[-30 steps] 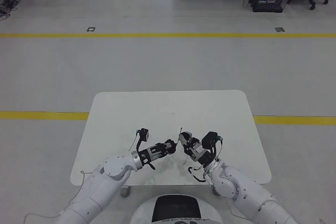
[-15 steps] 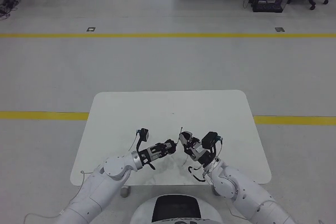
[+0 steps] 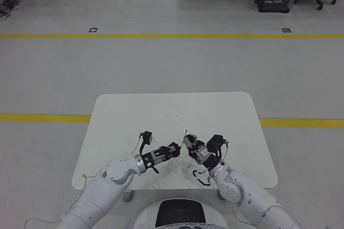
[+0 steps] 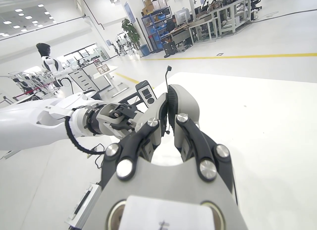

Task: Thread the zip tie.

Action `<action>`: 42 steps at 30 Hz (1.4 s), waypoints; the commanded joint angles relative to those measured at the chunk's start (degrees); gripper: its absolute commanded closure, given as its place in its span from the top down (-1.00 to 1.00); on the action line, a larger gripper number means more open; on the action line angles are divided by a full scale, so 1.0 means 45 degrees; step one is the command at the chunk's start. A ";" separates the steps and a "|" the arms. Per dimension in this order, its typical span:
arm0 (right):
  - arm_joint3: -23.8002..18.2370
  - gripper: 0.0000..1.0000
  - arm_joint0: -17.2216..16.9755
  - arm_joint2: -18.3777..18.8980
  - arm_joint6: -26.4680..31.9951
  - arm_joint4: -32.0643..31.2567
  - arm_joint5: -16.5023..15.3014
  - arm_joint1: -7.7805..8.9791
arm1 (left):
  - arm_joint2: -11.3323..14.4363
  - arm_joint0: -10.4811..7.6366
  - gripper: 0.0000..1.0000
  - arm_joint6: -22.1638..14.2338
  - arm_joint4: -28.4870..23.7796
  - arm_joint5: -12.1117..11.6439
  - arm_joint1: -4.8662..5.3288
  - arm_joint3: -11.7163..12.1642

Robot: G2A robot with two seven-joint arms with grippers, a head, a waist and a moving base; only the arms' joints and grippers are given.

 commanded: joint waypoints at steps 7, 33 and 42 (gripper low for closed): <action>-0.0016 -1.00 -0.0099 0.0169 0.0020 -0.0122 -0.0152 -0.0085 | 0.0000 0.0000 -1.00 0.0000 0.0000 0.0000 0.0000 0.0000; 0.0057 -1.00 -0.0182 0.0402 0.0395 -0.0404 -0.0152 -0.0352 | 0.0000 0.0000 -1.00 0.0000 0.0000 0.0000 0.0000 0.0000; -0.0002 -1.00 -0.0181 0.0374 0.0528 -0.0530 -0.0152 -0.0364 | 0.0000 0.0000 -1.00 0.0000 0.0000 0.0000 0.0000 0.0000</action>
